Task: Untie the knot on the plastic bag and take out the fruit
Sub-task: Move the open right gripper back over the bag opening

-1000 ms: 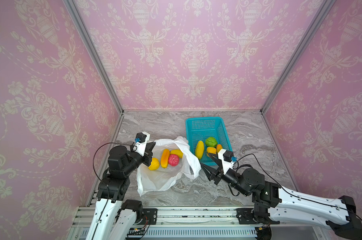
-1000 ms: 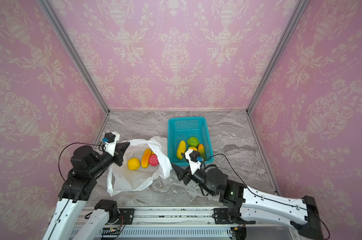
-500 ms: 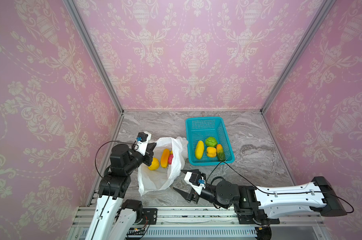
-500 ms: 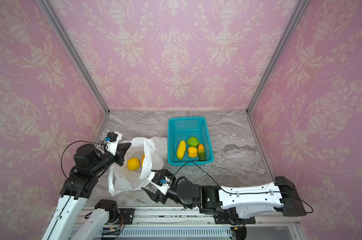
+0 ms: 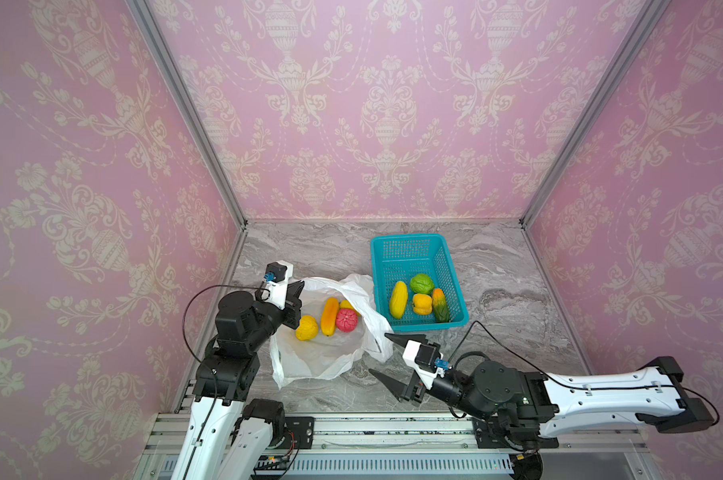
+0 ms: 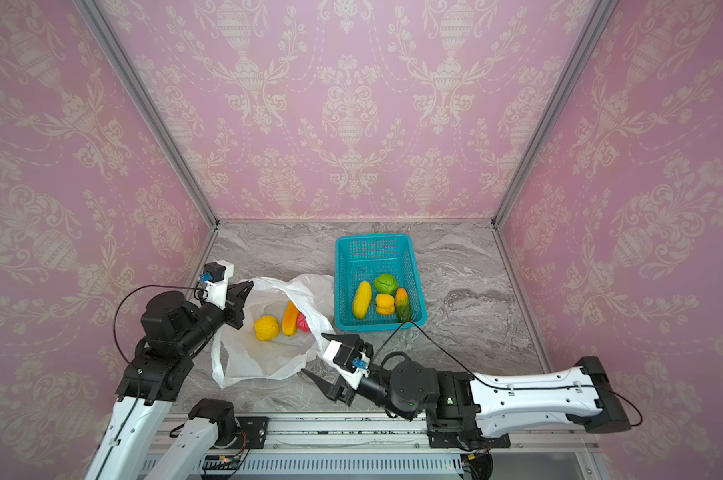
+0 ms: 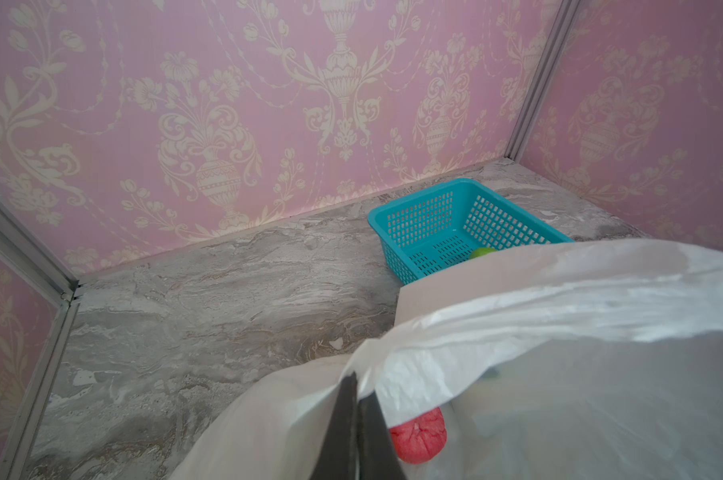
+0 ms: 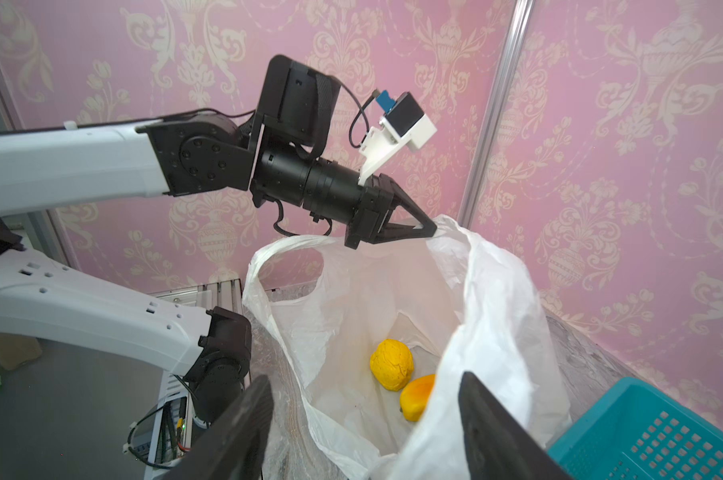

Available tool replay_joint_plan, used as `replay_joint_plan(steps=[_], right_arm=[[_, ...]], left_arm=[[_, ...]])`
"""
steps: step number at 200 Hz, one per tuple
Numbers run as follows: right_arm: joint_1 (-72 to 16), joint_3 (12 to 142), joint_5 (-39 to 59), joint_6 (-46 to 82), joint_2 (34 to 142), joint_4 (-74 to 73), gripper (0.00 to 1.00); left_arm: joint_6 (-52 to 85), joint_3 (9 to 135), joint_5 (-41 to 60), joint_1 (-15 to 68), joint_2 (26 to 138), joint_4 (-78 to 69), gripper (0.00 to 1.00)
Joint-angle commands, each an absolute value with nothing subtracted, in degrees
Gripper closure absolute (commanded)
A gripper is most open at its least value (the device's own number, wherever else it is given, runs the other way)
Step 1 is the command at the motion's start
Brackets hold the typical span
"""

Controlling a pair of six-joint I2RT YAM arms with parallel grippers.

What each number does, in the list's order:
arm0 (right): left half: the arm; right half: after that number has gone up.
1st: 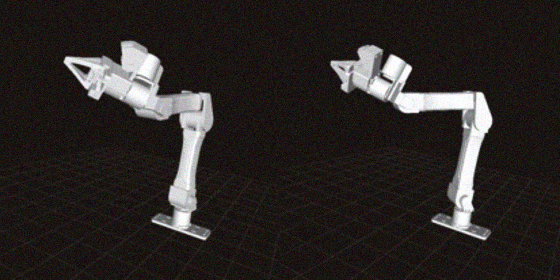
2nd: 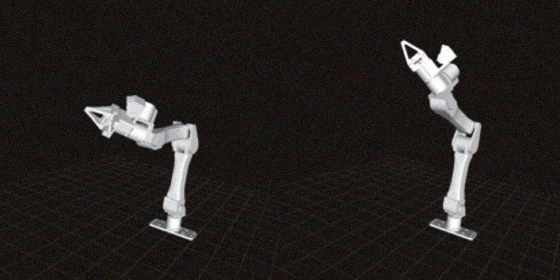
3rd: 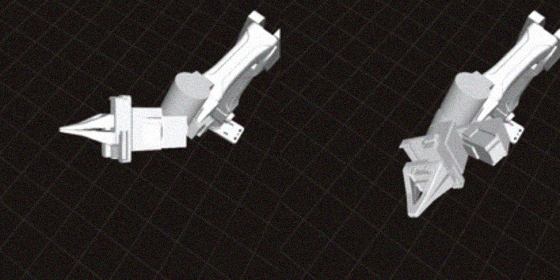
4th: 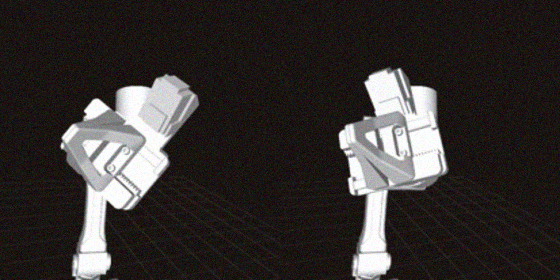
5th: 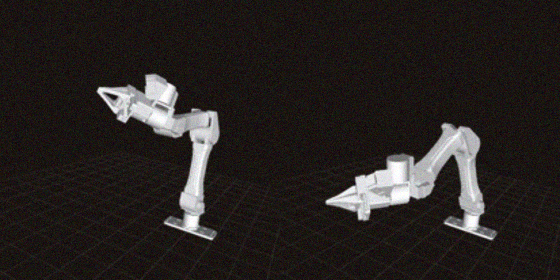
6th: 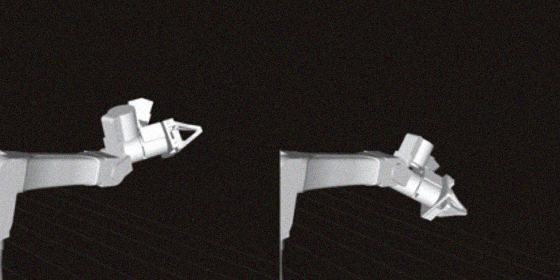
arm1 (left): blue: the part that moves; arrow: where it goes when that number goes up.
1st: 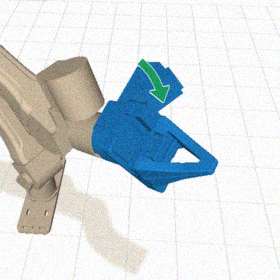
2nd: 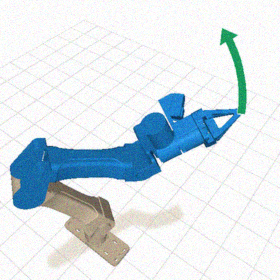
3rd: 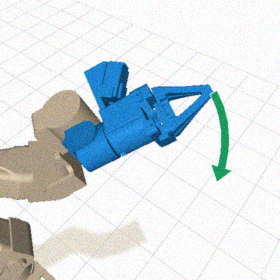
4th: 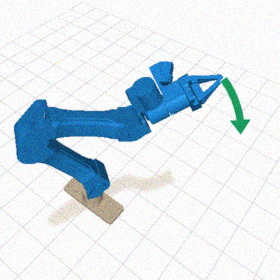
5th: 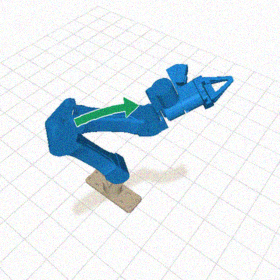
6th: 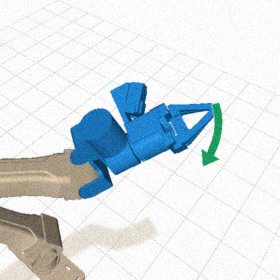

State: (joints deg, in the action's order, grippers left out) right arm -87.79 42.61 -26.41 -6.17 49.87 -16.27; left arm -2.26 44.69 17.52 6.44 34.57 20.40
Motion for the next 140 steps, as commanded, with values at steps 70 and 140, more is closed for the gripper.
replay_joint_plan(steps=[70, 140], right_arm=[[-87.77, 58.73, -28.77, 3.45, 79.28, -14.26, 0.32], [-79.23, 64.5, -24.9, 17.37, 96.85, -16.13, 0.37]], left_arm=[[4.52, 44.72, 10.57, 5.88, 33.67, 17.45, 0.99], [4.68, 45.33, 9.11, 5.8, 34.05, 18.1, 0.97]])
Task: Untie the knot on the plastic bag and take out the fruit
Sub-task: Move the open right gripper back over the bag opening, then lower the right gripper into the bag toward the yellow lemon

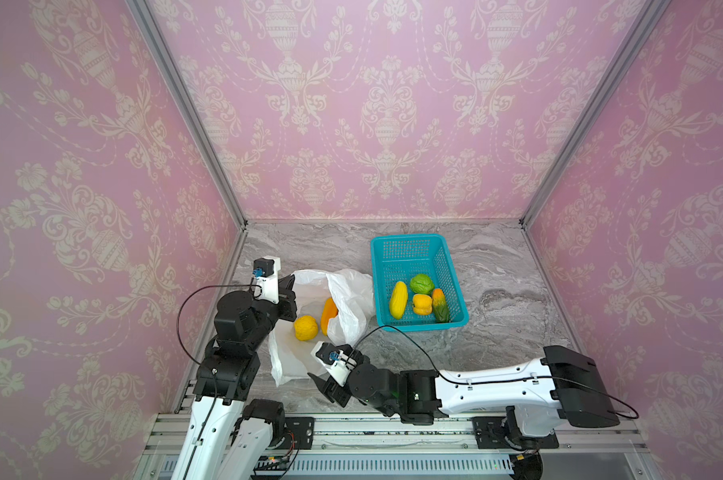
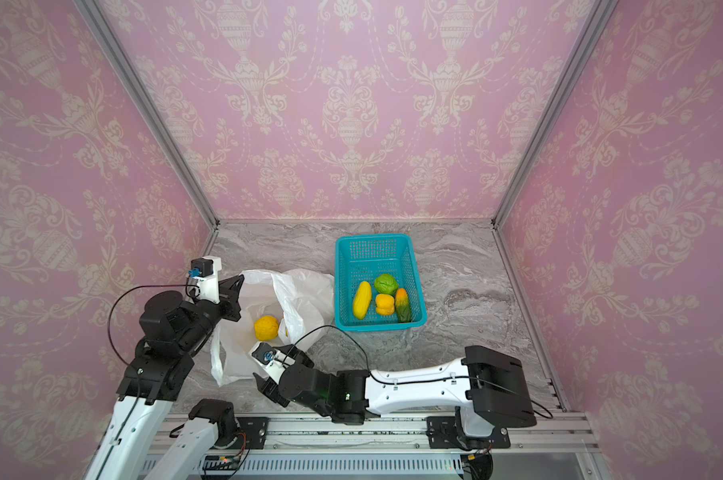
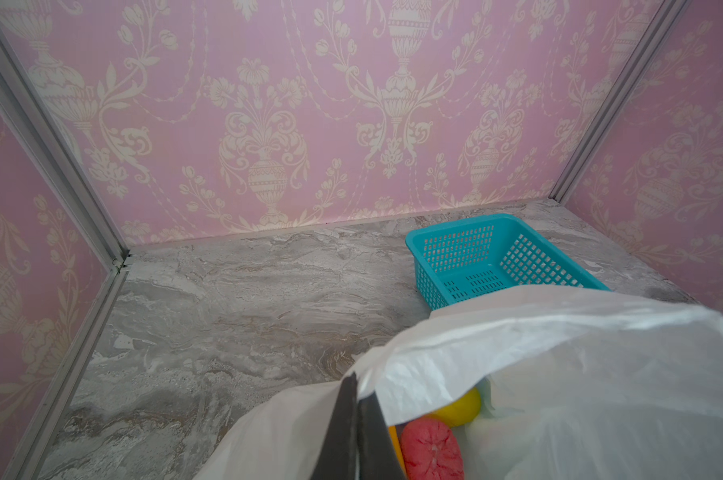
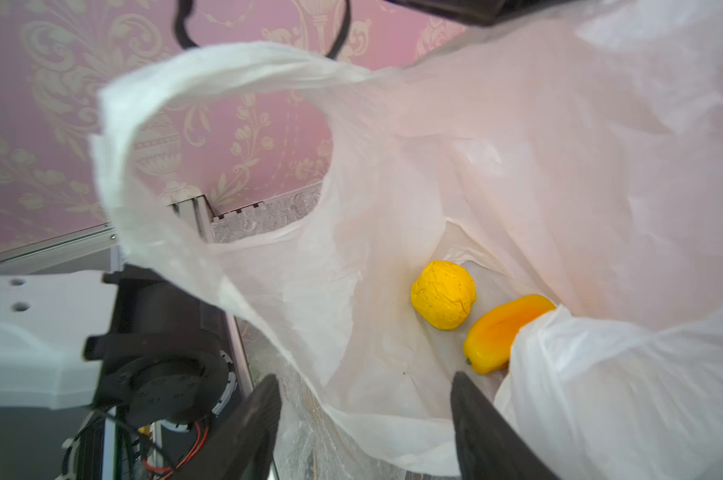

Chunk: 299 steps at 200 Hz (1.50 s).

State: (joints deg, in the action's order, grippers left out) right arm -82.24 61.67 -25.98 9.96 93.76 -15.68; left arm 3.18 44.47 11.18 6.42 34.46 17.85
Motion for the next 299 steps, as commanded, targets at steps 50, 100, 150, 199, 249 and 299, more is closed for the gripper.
replay_joint_plan(steps=[50, 100, 150, 199, 249, 299], right_arm=[[-82.16, 64.77, -29.18, 12.42, 97.02, -17.88, 0.35], [-90.98, 49.58, -38.16, -0.66, 76.41, -32.15, 0.31], [-95.18, 54.62, -32.52, -0.14, 74.31, -25.48, 0.36], [-94.54, 69.77, -37.25, 0.06, 93.36, -24.21, 0.42], [-88.02, 75.99, -40.85, 5.01, 105.7, -24.15, 0.46], [-84.53, 77.95, -45.23, 6.79, 113.49, -24.59, 0.47]], left_arm=[[5.31, 46.01, 9.61, 5.79, 34.01, 19.51, 1.0], [5.8, 47.02, 8.92, 5.7, 34.11, 20.47, 1.0], [5.25, 47.2, 7.33, 5.57, 33.96, 21.01, 1.0], [5.34, 47.06, 8.18, 5.62, 33.99, 20.65, 1.0], [5.45, 47.11, 8.16, 5.62, 33.66, 20.65, 1.0], [5.44, 47.02, 8.53, 5.6, 33.57, 20.58, 1.0]])
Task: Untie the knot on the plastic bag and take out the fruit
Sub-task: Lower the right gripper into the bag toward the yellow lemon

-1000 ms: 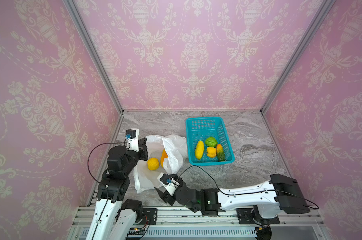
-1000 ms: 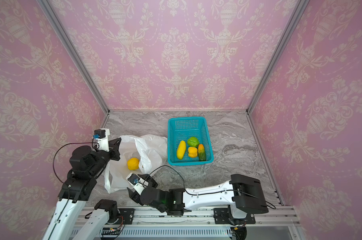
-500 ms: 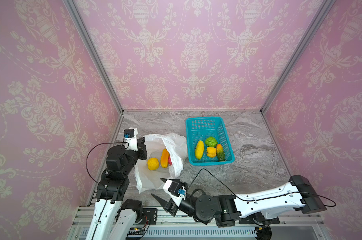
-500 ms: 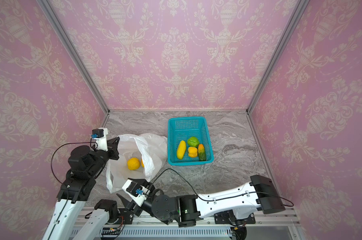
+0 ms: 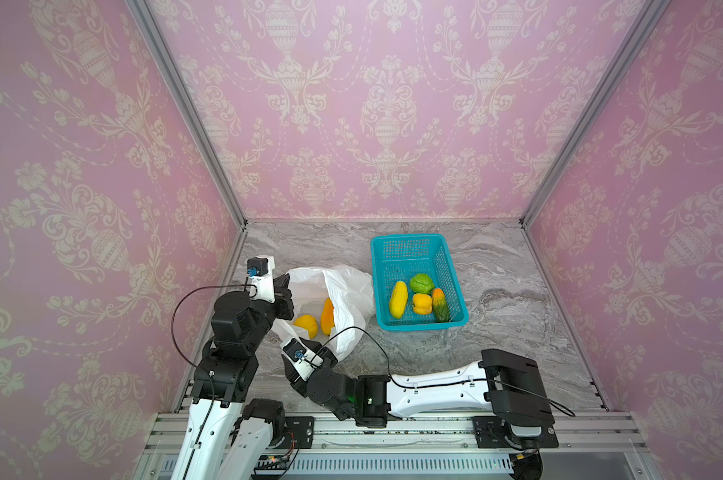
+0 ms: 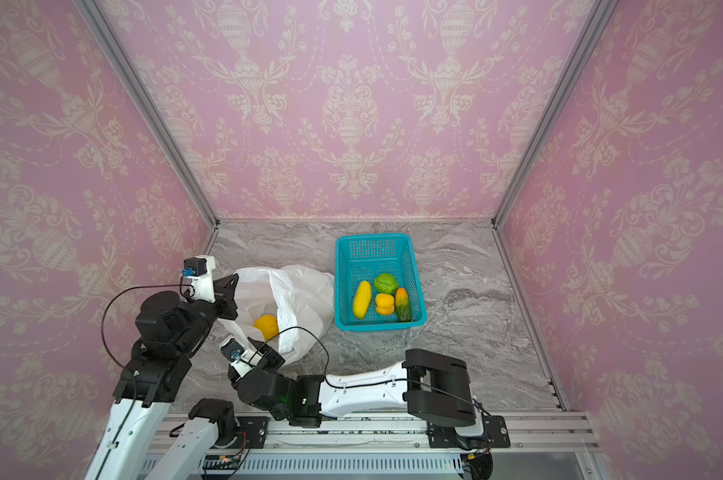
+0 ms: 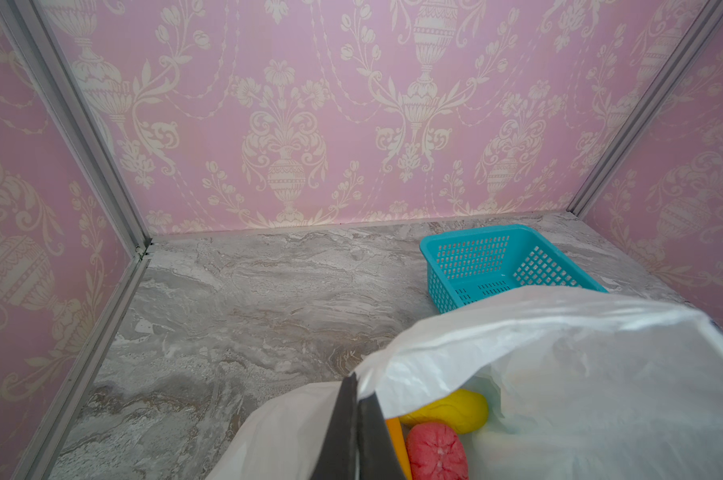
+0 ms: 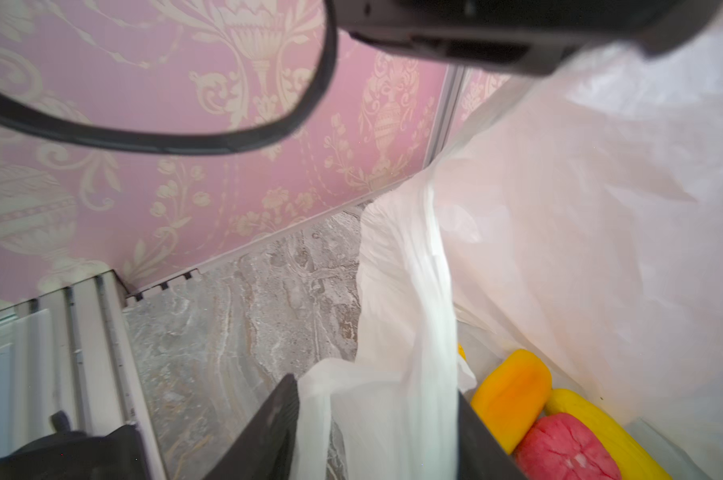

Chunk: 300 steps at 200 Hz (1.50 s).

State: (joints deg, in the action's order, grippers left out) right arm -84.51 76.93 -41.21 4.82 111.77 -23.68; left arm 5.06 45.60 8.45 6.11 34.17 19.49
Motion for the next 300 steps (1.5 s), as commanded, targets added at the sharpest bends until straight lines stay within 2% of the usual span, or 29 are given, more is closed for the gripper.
replay_joint_plan(steps=[1, 59, 81, 100, 123, 144, 162, 184, 217, 264, 300], right_arm=[[-84.5, 77.91, -45.29, 6.78, 113.57, -24.69, 0.46], [-81.38, 79.05, -40.04, 12.37, 116.27, -21.21, 0.31], [-81.86, 75.11, -36.81, 10.35, 114.0, -26.42, 0.25], [-84.27, 70.69, -39.73, 5.84, 109.99, -31.23, 0.22], [-89.37, 62.79, -45.16, -3.91, 106.1, -43.3, 0.16], [-94.15, 55.34, -49.8, -16.35, 105.03, -63.32, 0.07], [-96.14, 52.0, -52.42, -24.79, 104.57, -75.53, 0.06], [-95.7, 52.78, -54.37, -25.83, 103.17, -72.97, 0.09], [-92.87, 53.12, -52.2, -18.78, 101.48, -64.34, 0.18], [-85.87, 58.16, -41.27, 0.15, 97.66, -36.59, 0.47], [-83.52, 64.07, -38.71, 5.1, 100.91, -26.49, 0.48]], left_arm=[[5.44, 47.02, 8.53, 5.61, 33.53, 20.62, 1.0], [5.34, 47.02, 8.44, 5.56, 33.57, 20.57, 1.0], [5.29, 47.02, 8.39, 5.62, 33.57, 20.57, 1.0], [5.3, 47.02, 8.25, 5.62, 33.55, 20.56, 1.0], [5.31, 47.02, 8.2, 5.55, 33.56, 20.66, 1.0], [5.23, 46.93, 8.09, 5.6, 33.52, 20.66, 1.0], [5.23, 46.93, 8.14, 5.55, 33.56, 20.74, 1.0], [5.22, 46.93, 8.17, 5.56, 33.6, 20.62, 1.0], [5.26, 46.86, 8.04, 5.54, 33.49, 20.66, 1.0], [5.29, 46.91, 8.04, 5.53, 33.53, 20.67, 1.0], [5.28, 46.85, 8.02, 5.48, 33.4, 20.73, 1.0]])
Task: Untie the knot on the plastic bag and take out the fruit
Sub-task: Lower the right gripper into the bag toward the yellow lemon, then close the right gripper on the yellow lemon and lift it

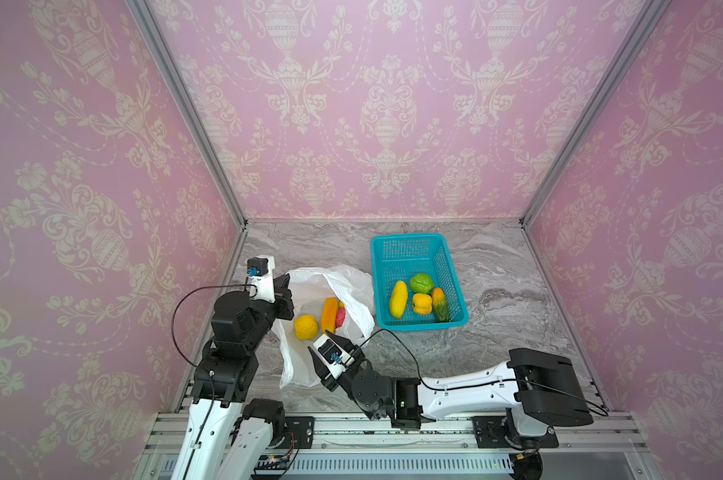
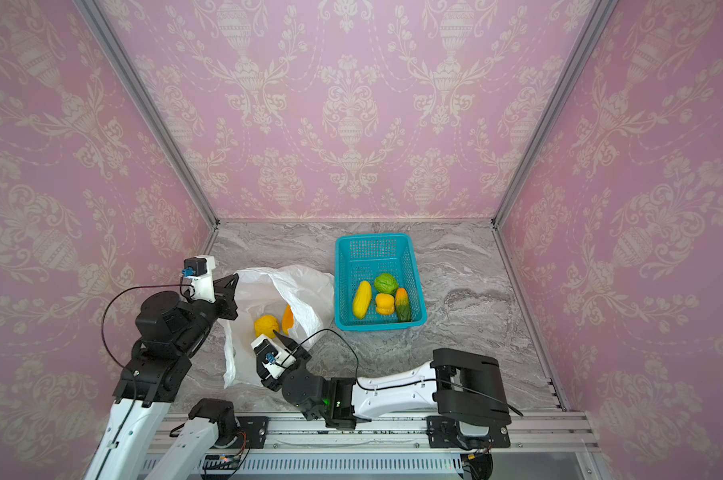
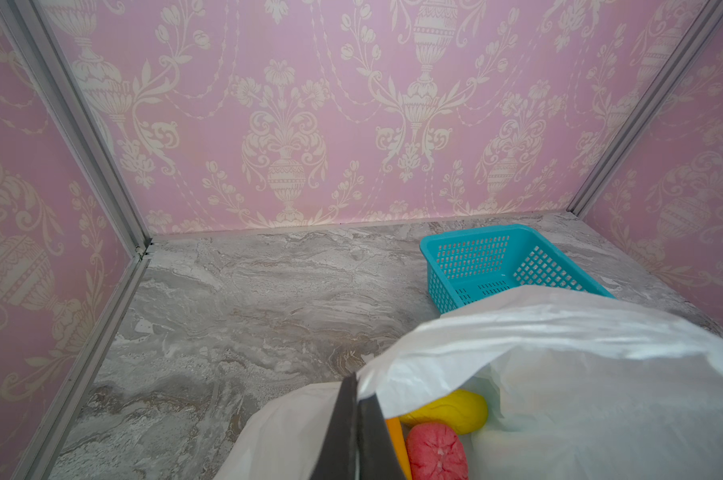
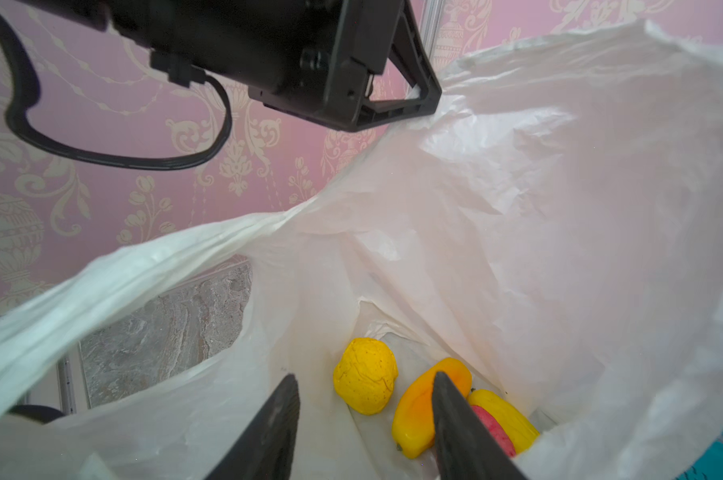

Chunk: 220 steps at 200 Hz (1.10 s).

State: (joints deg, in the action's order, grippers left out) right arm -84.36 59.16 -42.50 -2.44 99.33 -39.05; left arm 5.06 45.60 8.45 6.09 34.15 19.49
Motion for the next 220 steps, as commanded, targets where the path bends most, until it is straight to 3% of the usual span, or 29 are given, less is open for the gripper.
replay_joint_plan(steps=[1, 81, 114, 167, 220], right_arm=[[-83.47, 64.33, -38.69, 5.32, 101.04, -26.04, 0.48], [-73.8, 79.2, -24.98, 18.25, 114.83, -11.58, 0.39], [-71.53, 84.75, -23.17, 19.45, 120.58, -8.91, 0.34], [-69.61, 92.82, -24.17, 19.19, 127.82, -4.31, 0.14], [-67.68, 101.03, -22.28, 20.45, 135.29, 1.84, 0.13]], left_arm=[[5.32, 46.85, 8.01, 5.51, 33.4, 20.73, 1.0], [5.34, 46.93, 8.12, 5.51, 33.45, 20.7, 1.0], [5.34, 46.93, 8.26, 5.51, 33.57, 20.65, 1.0], [5.49, 46.93, 8.33, 5.54, 33.57, 20.57, 1.0], [5.46, 46.93, 8.32, 5.52, 33.56, 20.64, 1.0]])
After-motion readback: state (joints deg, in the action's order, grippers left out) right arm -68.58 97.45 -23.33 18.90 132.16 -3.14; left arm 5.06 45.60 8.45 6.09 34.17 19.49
